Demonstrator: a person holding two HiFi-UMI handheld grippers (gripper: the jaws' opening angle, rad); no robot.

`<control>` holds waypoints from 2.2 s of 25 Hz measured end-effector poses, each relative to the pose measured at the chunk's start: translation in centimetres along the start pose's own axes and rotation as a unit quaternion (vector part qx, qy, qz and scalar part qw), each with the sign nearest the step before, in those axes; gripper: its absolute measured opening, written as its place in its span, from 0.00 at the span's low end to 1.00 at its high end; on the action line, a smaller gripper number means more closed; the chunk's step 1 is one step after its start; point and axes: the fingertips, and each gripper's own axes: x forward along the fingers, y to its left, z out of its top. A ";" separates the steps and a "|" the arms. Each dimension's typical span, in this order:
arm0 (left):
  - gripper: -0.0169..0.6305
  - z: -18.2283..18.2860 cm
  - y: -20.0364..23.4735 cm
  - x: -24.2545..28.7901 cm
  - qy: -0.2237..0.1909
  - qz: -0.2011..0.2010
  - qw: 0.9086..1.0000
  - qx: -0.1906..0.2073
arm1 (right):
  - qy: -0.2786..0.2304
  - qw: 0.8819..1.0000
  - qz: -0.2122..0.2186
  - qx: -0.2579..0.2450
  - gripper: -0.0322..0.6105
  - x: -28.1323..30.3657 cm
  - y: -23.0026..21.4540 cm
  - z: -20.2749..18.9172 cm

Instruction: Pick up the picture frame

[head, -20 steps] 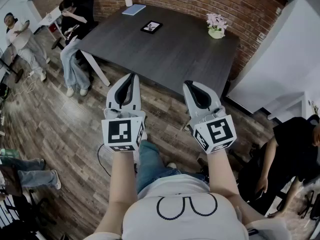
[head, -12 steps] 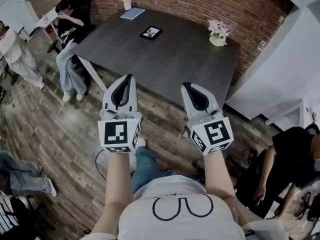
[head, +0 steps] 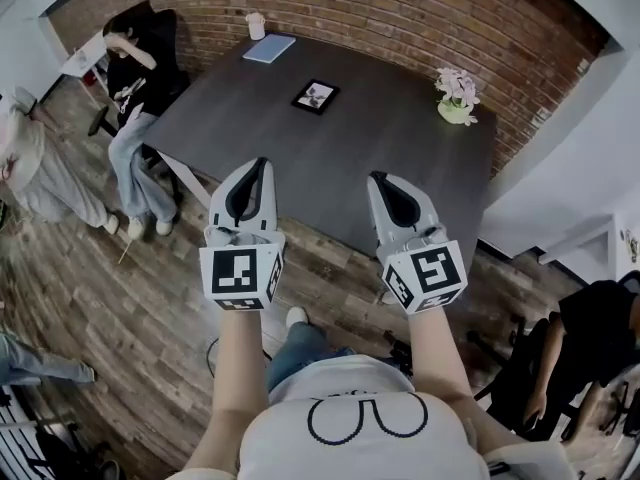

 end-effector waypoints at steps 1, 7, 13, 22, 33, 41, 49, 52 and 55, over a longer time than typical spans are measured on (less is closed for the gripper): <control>0.02 -0.1 1.0 1.0 -0.001 -0.005 1.000 0.000 | 0.001 1.000 -0.003 -0.002 0.05 1.4 0.0 0.1; 0.02 -1.4 7.1 6.0 0.000 -0.028 1.000 -0.003 | 0.009 1.000 -0.017 -0.005 0.05 9.2 0.4 -0.2; 0.02 -3.1 11.5 8.9 0.010 -0.046 0.999 -0.009 | 0.026 0.999 -0.031 -0.003 0.05 14.3 0.8 -1.3; 0.02 -6.2 14.4 12.2 0.024 -0.057 0.998 -0.033 | 0.042 0.998 -0.038 0.015 0.05 19.0 0.3 -3.7; 0.02 -8.8 16.7 21.9 0.048 -0.092 0.994 -0.031 | 0.041 0.996 -0.069 0.047 0.05 26.8 -4.7 -6.3; 0.02 -11.2 17.4 30.1 0.073 -0.138 0.987 -0.048 | 0.051 0.991 -0.101 0.064 0.05 32.4 -9.3 -8.0; 0.03 -14.8 17.2 36.1 0.111 -0.161 0.979 -0.063 | 0.071 0.986 -0.131 0.073 0.05 35.6 -13.3 -10.4; 0.03 -16.1 17.0 37.5 0.130 -0.165 0.975 -0.068 | 0.079 0.985 -0.139 0.071 0.05 36.0 -14.2 -11.0; 0.10 -17.5 16.5 38.6 0.150 -0.176 0.970 -0.072 | 0.088 0.982 -0.152 0.073 0.05 36.1 -15.2 -11.7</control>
